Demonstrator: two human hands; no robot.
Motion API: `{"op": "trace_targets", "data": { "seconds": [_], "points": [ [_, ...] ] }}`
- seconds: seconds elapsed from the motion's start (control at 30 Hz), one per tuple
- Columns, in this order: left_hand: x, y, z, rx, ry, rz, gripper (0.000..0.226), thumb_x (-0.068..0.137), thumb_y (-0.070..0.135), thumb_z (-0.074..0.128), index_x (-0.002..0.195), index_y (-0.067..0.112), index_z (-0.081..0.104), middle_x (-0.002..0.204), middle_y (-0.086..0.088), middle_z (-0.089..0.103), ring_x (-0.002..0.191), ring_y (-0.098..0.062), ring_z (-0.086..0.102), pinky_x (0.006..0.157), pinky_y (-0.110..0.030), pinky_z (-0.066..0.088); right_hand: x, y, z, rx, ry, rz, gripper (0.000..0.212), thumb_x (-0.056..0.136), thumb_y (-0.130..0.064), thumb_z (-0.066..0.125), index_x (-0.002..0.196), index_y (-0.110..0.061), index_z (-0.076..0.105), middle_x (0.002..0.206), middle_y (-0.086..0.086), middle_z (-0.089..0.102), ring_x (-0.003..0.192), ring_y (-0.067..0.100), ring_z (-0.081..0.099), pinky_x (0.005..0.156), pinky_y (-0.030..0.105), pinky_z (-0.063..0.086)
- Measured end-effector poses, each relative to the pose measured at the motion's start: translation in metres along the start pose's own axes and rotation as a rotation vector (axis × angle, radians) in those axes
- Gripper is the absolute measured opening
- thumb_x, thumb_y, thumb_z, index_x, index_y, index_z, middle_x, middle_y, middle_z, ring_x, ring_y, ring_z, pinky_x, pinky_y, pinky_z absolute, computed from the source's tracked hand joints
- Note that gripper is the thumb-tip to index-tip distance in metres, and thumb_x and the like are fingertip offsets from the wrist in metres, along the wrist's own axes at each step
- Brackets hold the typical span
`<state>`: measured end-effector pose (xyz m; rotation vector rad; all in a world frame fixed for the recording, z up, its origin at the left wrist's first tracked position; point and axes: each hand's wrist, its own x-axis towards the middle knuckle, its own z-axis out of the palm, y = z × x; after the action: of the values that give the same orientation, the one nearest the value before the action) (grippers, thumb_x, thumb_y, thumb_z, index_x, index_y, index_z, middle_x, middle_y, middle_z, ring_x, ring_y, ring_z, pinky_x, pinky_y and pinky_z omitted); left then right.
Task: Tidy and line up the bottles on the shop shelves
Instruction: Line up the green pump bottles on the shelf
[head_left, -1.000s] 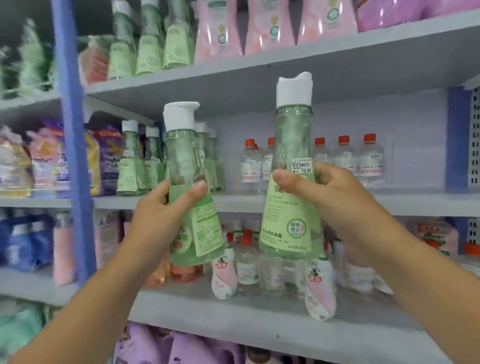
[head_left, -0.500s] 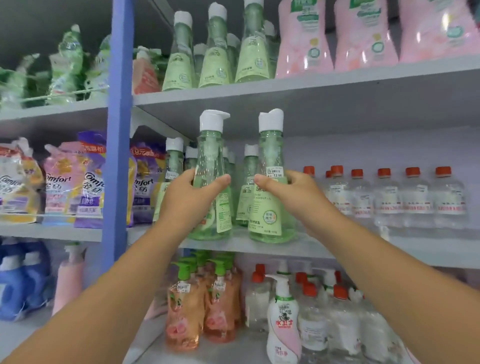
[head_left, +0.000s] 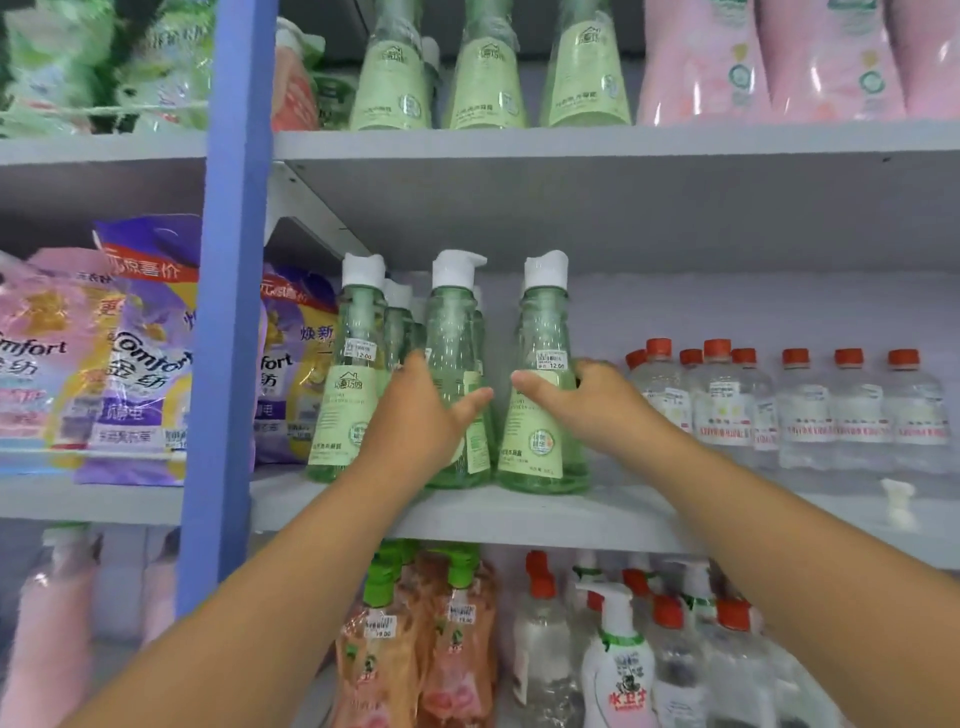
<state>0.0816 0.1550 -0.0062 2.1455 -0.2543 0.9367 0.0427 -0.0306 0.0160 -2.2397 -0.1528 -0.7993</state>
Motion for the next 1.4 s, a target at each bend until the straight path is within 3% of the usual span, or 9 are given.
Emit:
{"op": "trace_targets", "data": {
  "seconds": [0.13, 0.33, 0.5, 0.77, 0.93, 1.17, 1.23, 1.3, 1.4],
  "points": [
    [0.003, 0.004, -0.011, -0.039, -0.057, -0.034, 0.099, 0.077, 0.069, 0.076, 0.149, 0.017, 0.032, 0.124, -0.002, 0.059, 0.091, -0.026, 0.069, 0.066, -0.038, 0.057, 0.003, 0.000, 0.000, 0.015, -0.019, 0.003, 0.059, 0.077, -0.076, 0.067, 0.117, -0.033, 0.063, 0.104, -0.012, 0.069, 0.095, 0.013, 0.066, 0.074, 0.033, 0.052],
    [-0.003, 0.002, -0.012, -0.084, -0.108, -0.029, 0.101, 0.082, 0.065, 0.074, 0.155, 0.015, 0.027, 0.147, -0.006, 0.050, 0.123, -0.028, 0.059, 0.094, -0.040, 0.054, 0.006, 0.004, -0.004, 0.082, -0.039, 0.002, 0.039, 0.077, -0.070, 0.074, 0.099, -0.039, 0.064, 0.100, -0.017, 0.071, 0.095, 0.011, 0.069, 0.076, 0.031, 0.056],
    [-0.004, -0.007, -0.020, -0.306, -0.220, -0.071, 0.034, 0.092, 0.036, 0.073, 0.116, 0.031, 0.049, 0.105, 0.010, 0.067, 0.084, -0.006, 0.063, 0.059, -0.023, 0.046, 0.007, 0.004, -0.008, 0.101, -0.064, -0.021, 0.029, 0.082, -0.063, 0.074, 0.091, -0.040, 0.059, 0.096, -0.019, 0.070, 0.084, 0.003, 0.069, 0.062, 0.022, 0.051],
    [-0.014, -0.004, -0.009, 0.088, -0.014, 0.002, 0.097, 0.075, 0.074, 0.074, 0.143, 0.016, 0.037, 0.132, -0.002, 0.048, 0.109, -0.023, 0.060, 0.079, -0.038, 0.052, 0.021, -0.011, -0.012, 0.235, 0.010, -0.016, 0.046, 0.088, -0.065, 0.066, 0.112, -0.026, 0.070, 0.101, -0.008, 0.077, 0.094, 0.014, 0.074, 0.091, 0.041, 0.059],
    [-0.011, -0.011, -0.015, -0.285, -0.124, -0.062, 0.026, 0.089, 0.040, 0.072, 0.104, 0.032, 0.052, 0.099, 0.008, 0.070, 0.080, -0.010, 0.068, 0.064, -0.029, 0.054, 0.025, -0.007, -0.007, 0.265, 0.022, -0.019, 0.030, 0.088, -0.059, 0.071, 0.101, -0.032, 0.071, 0.099, -0.008, 0.078, 0.094, 0.015, 0.073, 0.095, 0.044, 0.057],
    [-0.017, -0.007, -0.006, 0.075, 0.001, 0.068, 0.100, 0.081, 0.059, 0.078, 0.154, 0.013, 0.028, 0.134, -0.007, 0.056, 0.116, -0.028, 0.061, 0.092, -0.045, 0.056, 0.027, -0.005, -0.009, 0.283, -0.059, -0.018, 0.027, 0.094, -0.055, 0.065, 0.104, -0.031, 0.072, 0.101, -0.008, 0.079, 0.097, 0.014, 0.073, 0.100, 0.045, 0.055],
    [-0.015, -0.009, -0.007, -0.030, -0.085, 0.024, 0.089, 0.086, 0.051, 0.075, 0.155, 0.018, 0.028, 0.125, -0.001, 0.063, 0.107, -0.019, 0.065, 0.082, -0.038, 0.057, 0.028, -0.004, -0.008, 0.309, -0.054, -0.024, 0.027, 0.094, -0.054, 0.065, 0.106, -0.030, 0.072, 0.100, -0.009, 0.079, 0.096, 0.013, 0.074, 0.098, 0.043, 0.056],
    [-0.011, -0.016, -0.008, -0.136, -0.084, -0.021, 0.043, 0.088, 0.044, 0.073, 0.119, 0.033, 0.046, 0.104, 0.009, 0.067, 0.084, -0.006, 0.065, 0.067, -0.028, 0.053, 0.028, -0.003, -0.006, 0.330, -0.029, -0.038, 0.033, 0.091, -0.057, 0.067, 0.110, -0.030, 0.072, 0.099, -0.009, 0.078, 0.093, 0.011, 0.074, 0.090, 0.038, 0.058],
    [-0.012, -0.021, -0.010, -0.165, -0.049, 0.024, 0.054, 0.085, 0.050, 0.079, 0.108, 0.039, 0.031, 0.089, 0.023, 0.055, 0.077, 0.005, 0.057, 0.060, -0.023, 0.047, 0.028, -0.001, -0.001, 0.353, 0.013, -0.035, 0.038, 0.086, -0.059, 0.072, 0.106, -0.027, 0.073, 0.096, -0.008, 0.079, 0.087, 0.011, 0.075, 0.079, 0.033, 0.057]
  ]
}}
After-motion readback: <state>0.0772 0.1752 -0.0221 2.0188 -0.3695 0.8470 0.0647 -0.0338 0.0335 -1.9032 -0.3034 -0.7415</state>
